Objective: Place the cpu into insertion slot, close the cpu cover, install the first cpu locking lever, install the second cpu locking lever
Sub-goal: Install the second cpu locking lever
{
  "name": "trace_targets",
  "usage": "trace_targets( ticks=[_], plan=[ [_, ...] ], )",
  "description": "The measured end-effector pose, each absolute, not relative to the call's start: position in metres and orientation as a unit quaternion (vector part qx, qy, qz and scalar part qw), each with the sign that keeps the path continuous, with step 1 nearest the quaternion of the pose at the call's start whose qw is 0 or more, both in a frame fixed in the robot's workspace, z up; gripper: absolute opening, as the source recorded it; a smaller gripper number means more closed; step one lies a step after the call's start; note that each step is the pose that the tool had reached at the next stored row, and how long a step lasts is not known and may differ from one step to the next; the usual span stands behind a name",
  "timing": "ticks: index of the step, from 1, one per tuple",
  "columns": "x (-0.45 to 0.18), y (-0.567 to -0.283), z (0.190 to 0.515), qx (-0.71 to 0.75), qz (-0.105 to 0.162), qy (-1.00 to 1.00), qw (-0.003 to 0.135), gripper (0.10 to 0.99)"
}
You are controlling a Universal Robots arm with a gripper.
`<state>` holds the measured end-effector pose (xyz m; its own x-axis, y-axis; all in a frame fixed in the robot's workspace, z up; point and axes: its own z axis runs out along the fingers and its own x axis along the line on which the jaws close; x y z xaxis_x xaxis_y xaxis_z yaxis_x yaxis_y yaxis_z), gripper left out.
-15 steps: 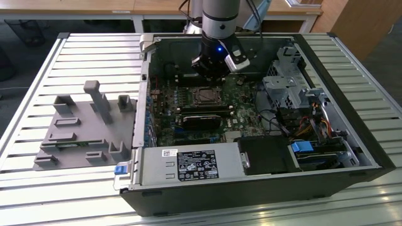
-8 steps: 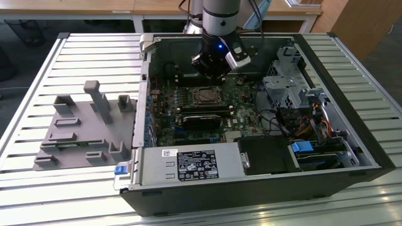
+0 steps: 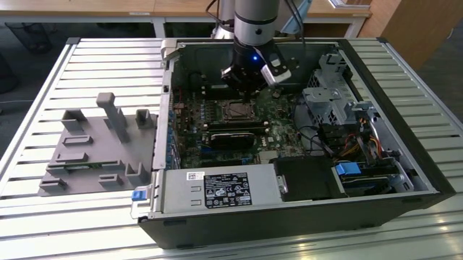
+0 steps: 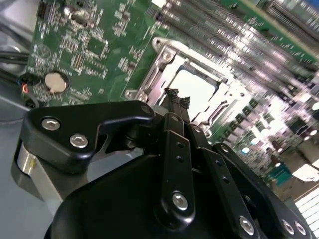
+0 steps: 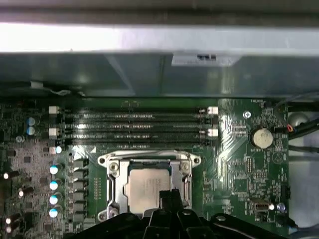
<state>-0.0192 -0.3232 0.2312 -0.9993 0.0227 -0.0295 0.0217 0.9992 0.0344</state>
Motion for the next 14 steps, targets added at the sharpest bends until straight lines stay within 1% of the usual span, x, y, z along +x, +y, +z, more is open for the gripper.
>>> trace_targets(
  ticks=[10, 14],
  plan=[
    [-0.019, -0.330, 0.237, 0.011, 0.017, 1.000, 0.012, 0.106],
    [-0.019, -0.338, 0.237, 0.011, 0.017, 1.000, 0.012, 0.106]
  ],
)
